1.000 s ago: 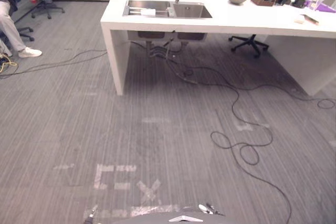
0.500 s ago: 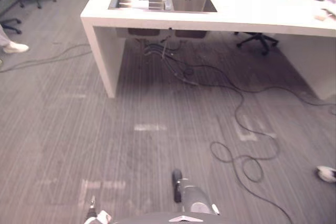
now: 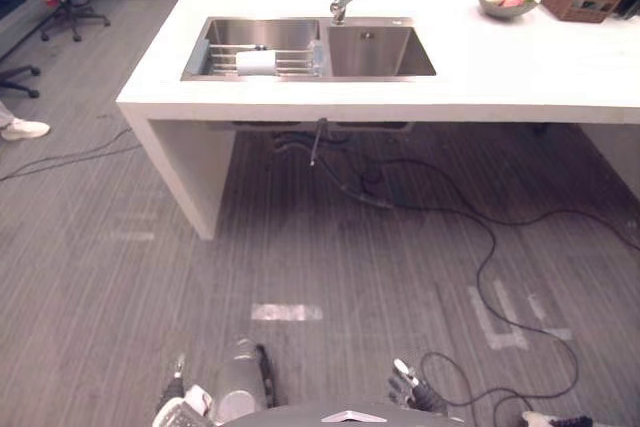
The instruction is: Walk over to the sink, pick up the cup, carry it to the dishwasher, place the cup inside the dishwasher, then close the dishwasher door
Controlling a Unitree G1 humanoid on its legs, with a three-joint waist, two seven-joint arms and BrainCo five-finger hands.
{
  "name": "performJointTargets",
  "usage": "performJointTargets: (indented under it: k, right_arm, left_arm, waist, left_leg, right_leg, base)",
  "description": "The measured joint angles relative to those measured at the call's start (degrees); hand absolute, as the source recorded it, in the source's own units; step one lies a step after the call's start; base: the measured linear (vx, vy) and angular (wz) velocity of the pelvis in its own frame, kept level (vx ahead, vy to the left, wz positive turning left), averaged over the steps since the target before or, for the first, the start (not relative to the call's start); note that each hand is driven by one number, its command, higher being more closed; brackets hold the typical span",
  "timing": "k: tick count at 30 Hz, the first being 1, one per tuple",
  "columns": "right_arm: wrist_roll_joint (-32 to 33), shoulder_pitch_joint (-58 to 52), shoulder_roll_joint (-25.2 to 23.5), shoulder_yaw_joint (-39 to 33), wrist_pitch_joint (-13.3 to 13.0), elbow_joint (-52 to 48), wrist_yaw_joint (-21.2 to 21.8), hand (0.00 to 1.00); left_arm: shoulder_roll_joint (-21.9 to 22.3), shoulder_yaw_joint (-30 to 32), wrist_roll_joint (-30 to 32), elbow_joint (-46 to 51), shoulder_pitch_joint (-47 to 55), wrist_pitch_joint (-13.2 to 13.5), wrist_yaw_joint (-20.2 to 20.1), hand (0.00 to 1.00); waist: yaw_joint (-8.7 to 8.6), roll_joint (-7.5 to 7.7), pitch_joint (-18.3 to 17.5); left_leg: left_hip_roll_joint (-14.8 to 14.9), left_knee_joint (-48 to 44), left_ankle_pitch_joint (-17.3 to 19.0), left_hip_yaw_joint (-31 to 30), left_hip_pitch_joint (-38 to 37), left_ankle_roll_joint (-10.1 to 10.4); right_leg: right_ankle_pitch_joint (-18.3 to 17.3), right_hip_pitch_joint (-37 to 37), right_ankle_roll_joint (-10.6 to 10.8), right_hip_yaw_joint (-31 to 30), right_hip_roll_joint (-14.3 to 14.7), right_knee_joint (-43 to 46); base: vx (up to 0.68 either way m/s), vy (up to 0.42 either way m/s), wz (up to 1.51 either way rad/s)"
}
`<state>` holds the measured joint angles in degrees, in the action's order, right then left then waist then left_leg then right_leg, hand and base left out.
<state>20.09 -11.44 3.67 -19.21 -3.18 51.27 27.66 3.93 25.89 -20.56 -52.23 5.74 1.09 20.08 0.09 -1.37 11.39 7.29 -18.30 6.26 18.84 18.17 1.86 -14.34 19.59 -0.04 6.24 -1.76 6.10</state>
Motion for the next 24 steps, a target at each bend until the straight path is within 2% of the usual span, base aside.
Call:
performJointTargets:
  k: [1, 2, 3, 4, 5, 7, 8, 10, 11, 12, 13, 14, 15, 16, 17, 18, 19, 20, 21, 23, 24]
  right_arm:
    - [0.0, -0.2, -0.1, 0.8, -0.7, -0.6, 0.0, 0.00]
    - [0.1, -0.1, -1.0, 1.2, -0.8, -0.6, 0.0, 0.00]
    - [0.2, 0.2, -2.3, 3.2, -1.4, -0.9, -0.3, 0.00]
    - [0.2, 0.6, -2.6, 3.5, -1.7, -0.9, -0.3, 0.00]
    - [0.2, 2.4, -2.5, 3.4, -1.6, 0.4, -0.4, 0.00]
    - [0.1, 3.4, -2.2, 3.4, -1.5, 2.9, -0.7, 0.00]
    - [0.1, 3.5, -2.2, 3.2, -1.6, 4.3, -0.8, 0.00]
    - [0.0, 3.2, -2.2, 3.0, -1.8, 5.2, -1.1, 0.00]
    - [0.1, 3.2, -2.2, 2.1, -2.2, 5.8, -1.8, 0.00]
    - [0.5, 3.2, -2.4, 0.6, -3.2, 6.1, -2.5, 0.00]
    - [0.6, 3.0, -2.8, 0.2, -4.1, 6.8, -3.0, 0.00]
    - [0.9, 2.5, -3.1, 0.2, -4.7, 6.3, -2.9, 0.00]
    - [2.1, 0.9, -2.3, -0.4, -6.8, 4.7, -2.9, 0.00]
    - [2.3, -0.5, -2.0, -0.2, -6.8, 5.1, -2.9, 0.00]
    - [2.4, -1.8, -2.0, 0.1, -6.7, 5.2, -2.8, 0.00]
    - [3.5, -3.5, -2.8, 0.0, -7.3, 5.3, -2.8, 0.00]
    - [4.1, -4.9, -4.0, 0.0, -7.9, 5.4, -2.8, 0.00]
    - [4.5, -5.5, -4.6, 0.0, -7.9, 5.5, -2.7, 0.00]
    - [4.5, -6.7, -5.0, 0.8, -8.1, 5.5, -2.5, 0.00]
    - [4.6, -7.8, -4.9, 2.7, -7.8, 5.8, -2.5, 0.00]
    - [4.7, -8.9, -4.9, 4.1, -7.3, 5.8, -2.4, 0.00]
  left_arm:
    - [0.8, -1.3, 0.7, 0.8, 0.9, 1.7, 1.4, 0.00]
    - [0.7, -1.4, 0.7, 1.0, 1.0, 2.5, 2.1, 0.00]
    - [0.8, -1.9, 1.0, 2.3, 0.1, 4.9, 4.0, 0.00]
    - [0.6, -2.5, 1.4, 3.6, -0.4, 6.2, 4.9, 0.00]
    - [0.5, -4.7, 3.4, 6.8, -2.1, 8.8, 7.1, 0.00]
    - [0.5, -4.9, 5.8, 9.5, -3.2, 10.2, 9.7, 0.00]
    - [0.3, -5.8, 7.6, 13.4, -2.6, 10.8, 11.9, 0.00]
    - [-0.8, -6.9, 10.2, 18.7, -2.1, 10.9, 14.1, 0.00]
    - [-1.9, -8.4, 11.3, 22.0, -2.4, 10.9, 15.3, 0.00]
    - [-3.2, -10.2, 12.9, 26.8, -2.8, 10.9, 16.4, 0.00]
    - [-4.3, -10.7, 15.1, 31.2, -3.3, 10.9, 17.4, 0.00]
    - [-4.6, -10.8, 16.3, 33.8, -3.8, 10.9, 18.1, 0.00]
    - [-4.7, -12.3, 18.5, 38.4, -4.4, 10.9, 19.7, 0.00]
    - [-5.6, -13.8, 20.0, 40.2, -5.9, 10.2, 20.2, 0.00]
    - [-5.5, -14.8, 20.8, 41.1, -6.8, 10.1, 20.6, 0.00]
    - [-5.3, -16.4, 22.7, 43.9, -7.7, 10.2, 21.1, 0.00]
    - [-4.8, -16.8, 24.6, 46.2, -8.3, 10.3, 21.3, 0.00]
    - [-4.7, -16.9, 25.4, 47.4, -8.3, 10.4, 21.6, 0.00]
    - [-4.0, -16.9, 26.5, 50.4, -7.9, 10.9, 21.9, 0.00]
    - [-3.4, -17.2, 28.0, 54.7, -6.9, 12.7, 22.4, 0.00]
    - [-3.4, -17.3, 30.2, 57.1, -5.6, 14.0, 22.6, 0.00]
  waist:
    - [0.92, -0.83, 0.1]
    - [1.25, -0.50, 0.0]
    - [1.05, 1.34, -0.1]
    - [0.93, 2.01, -0.1]
    - [0.13, 2.23, 0.1]
    - [-0.29, 2.82, -0.1]
    - [-0.17, 3.46, -0.4]
    - [-0.31, 4.57, -1.3]
    - [-0.67, 4.83, -1.5]
    - [-0.90, 4.49, -1.2]
    - [-1.24, 6.44, -1.8]
    - [-1.66, 6.43, -1.6]
    - [-2.14, 4.29, -0.9]
    - [-2.45, 4.27, -1.0]
    - [-2.68, 4.01, -1.2]
    - [-3.27, 3.89, -1.3]
    - [-3.82, 3.80, -1.4]
    - [-3.98, 3.68, -1.7]
    - [-4.02, 3.85, -3.1]
    - [-4.16, 4.28, -3.7]
    - [-3.99, 4.63, -4.8]
  left_leg:
    - [0.1, 4.0, -5.3, -0.1, -0.4, -2.1]
    - [-0.7, 2.6, -7.6, 0.2, -0.3, -3.2]
    - [-1.5, -0.7, -7.6, 1.3, 1.2, -4.0]
    - [-1.5, -2.0, -7.2, 1.9, 2.1, -4.6]
    - [-2.8, -3.6, -6.1, 1.4, 3.3, -6.2]
    - [-4.9, -3.4, -4.9, 0.8, 1.3, -8.0]
    - [-6.3, -3.2, -3.3, 1.0, -1.1, -9.3]
    - [-8.7, -1.9, -1.2, 1.6, -4.4, -9.9]
    - [-10.0, -0.2, -0.6, 1.4, -6.7, -10.3]
    - [-11.8, 4.1, -0.6, 1.1, -10.3, -9.7]
    - [-13.1, 8.5, 0.4, 1.7, -15.1, -6.1]
    - [-12.7, 4.7, 2.5, 1.2, -15.2, -5.4]
    - [-10.2, -0.3, 5.2, -2.1, -16.2, -8.3]
    - [-10.4, 0.7, 6.3, -3.0, -19.6, -7.1]
    - [-10.3, 1.6, 6.5, -3.5, -20.9, -6.9]
    - [-10.2, 2.7, 6.7, -4.7, -22.5, -6.7]
    - [-10.0, 2.6, 7.1, -6.3, -23.2, -6.3]
    - [-9.8, 2.3, 7.6, -6.7, -23.4, -6.0]
    - [-9.8, 2.2, 8.6, -8.0, -23.7, -5.4]
    - [-9.4, 1.1, 10.2, -9.5, -25.6, -2.9]
    - [-8.9, -0.2, 11.6, -9.6, -26.3, -0.6]
  right_leg:
    - [-3.6, 2.0, 0.1, -2.0, 0.2, 0.7]
    - [-5.5, 2.9, -0.6, -2.7, -0.7, 0.8]
    - [-6.3, 2.8, -1.0, -4.1, -2.2, 1.6]
    - [-6.2, 2.1, -1.2, -5.1, -2.4, 2.6]
    - [-4.1, 0.2, -1.8, -7.8, -2.5, 6.6]
    - [-1.4, 0.0, -1.1, -9.3, -3.6, 10.8]
    - [0.6, -1.1, 1.8, -9.5, -4.9, 16.5]
    - [4.9, -4.7, 8.1, -9.7, -6.6, 27.2]
    - [10.6, -7.9, 14.6, -10.7, -7.2, 35.2]
    - [15.4, -14.7, 16.5, -11.6, -7.1, 47.6]
    - [13.8, -22.3, 11.9, -11.2, -7.4, 58.2]
    - [12.5, -25.3, 8.8, -9.0, -8.4, 61.2]
    - [9.3, -30.2, 5.3, -4.8, -8.7, 63.5]
    - [5.5, -32.7, 3.5, -3.4, -8.8, 59.1]
    - [4.4, -33.2, 2.9, -2.2, -8.7, 55.1]
    - [3.0, -34.2, 2.7, -2.0, -7.9, 44.4]
    - [3.1, -33.8, 2.7, -2.7, -7.3, 32.8]
    - [3.6, -33.4, 2.5, -3.5, -6.9, 27.8]
    - [5.4, -33.1, 3.0, -5.5, -5.8, 21.3]
    - [8.8, -30.7, 3.8, -7.3, -4.2, 16.1]
    - [11.7, -28.5, 4.1, -6.6, -3.1, 12.8]
  base:
    - [0.58, 0.239, -0.49]
    - [0.66, 0.323, -0.28]
    - [0.51, 0.277, 0.13]
    - [0.64, 0.414, 0.62]
    - [0.43, 0.315, 0.63]
    - [0.38, 0.257, 0.43]
    - [0.41, 0.219, 0.10]
    - [0.40, 0.186, 0.03]
    - [0.35, 0.175, 0.14]
    - [0.39, 0.210, 0.06]
    - [0.35, 0.165, 0.04]
    - [0.45, 0.027, -0.07]
    - [0.49, -0.008, 0.07]
    - [0.45, -0.031, 0.17]
    - [0.38, 0.050, 0.45]
    - [0.38, 0.012, 0.64]
    - [0.38, 0.002, 0.61]
    - [0.39, -0.036, 0.58]
    - [0.42, -0.070, 0.51]
    - [0.47, -0.122, 0.48]
    - [0.50, -0.200, 0.24]
